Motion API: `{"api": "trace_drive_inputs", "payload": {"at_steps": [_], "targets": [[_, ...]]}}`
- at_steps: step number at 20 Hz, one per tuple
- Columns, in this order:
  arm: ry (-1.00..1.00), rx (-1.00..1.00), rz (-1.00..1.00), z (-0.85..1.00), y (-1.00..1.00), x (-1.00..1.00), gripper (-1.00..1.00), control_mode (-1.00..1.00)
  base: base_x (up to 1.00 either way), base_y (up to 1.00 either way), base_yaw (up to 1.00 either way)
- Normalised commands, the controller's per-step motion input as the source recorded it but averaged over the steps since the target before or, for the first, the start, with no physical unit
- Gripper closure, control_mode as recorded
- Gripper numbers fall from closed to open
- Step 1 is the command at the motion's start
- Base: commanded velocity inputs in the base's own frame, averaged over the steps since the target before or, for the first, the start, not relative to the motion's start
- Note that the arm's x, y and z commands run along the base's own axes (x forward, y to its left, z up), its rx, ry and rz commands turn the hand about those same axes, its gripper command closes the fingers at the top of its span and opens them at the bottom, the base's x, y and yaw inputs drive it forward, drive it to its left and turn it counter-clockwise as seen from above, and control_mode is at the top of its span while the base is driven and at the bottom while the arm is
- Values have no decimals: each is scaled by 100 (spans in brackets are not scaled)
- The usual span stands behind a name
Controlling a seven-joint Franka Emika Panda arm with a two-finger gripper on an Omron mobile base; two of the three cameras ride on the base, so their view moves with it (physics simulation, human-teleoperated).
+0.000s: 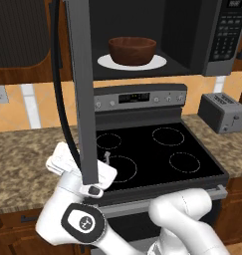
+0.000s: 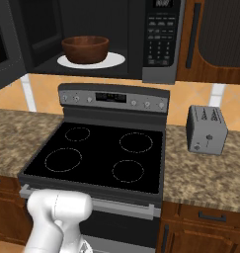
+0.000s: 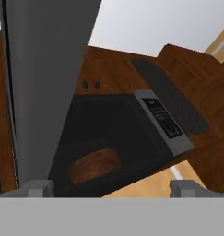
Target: Open the microwave, place the bowl with waffle inside the microwave, then close the microwave door and turn it on.
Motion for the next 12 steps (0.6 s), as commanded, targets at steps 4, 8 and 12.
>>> {"api": "trace_drive_inputs", "payload": {"at_steps": [4, 8, 12], "targets": [[0, -3, 4, 2, 44, 0, -100, -100, 0, 0, 0], [-10, 0, 3, 18, 7, 0, -100, -100, 0, 0, 0], [-19, 0, 1, 28, 0, -1, -100, -100, 0, 0, 0]]}}
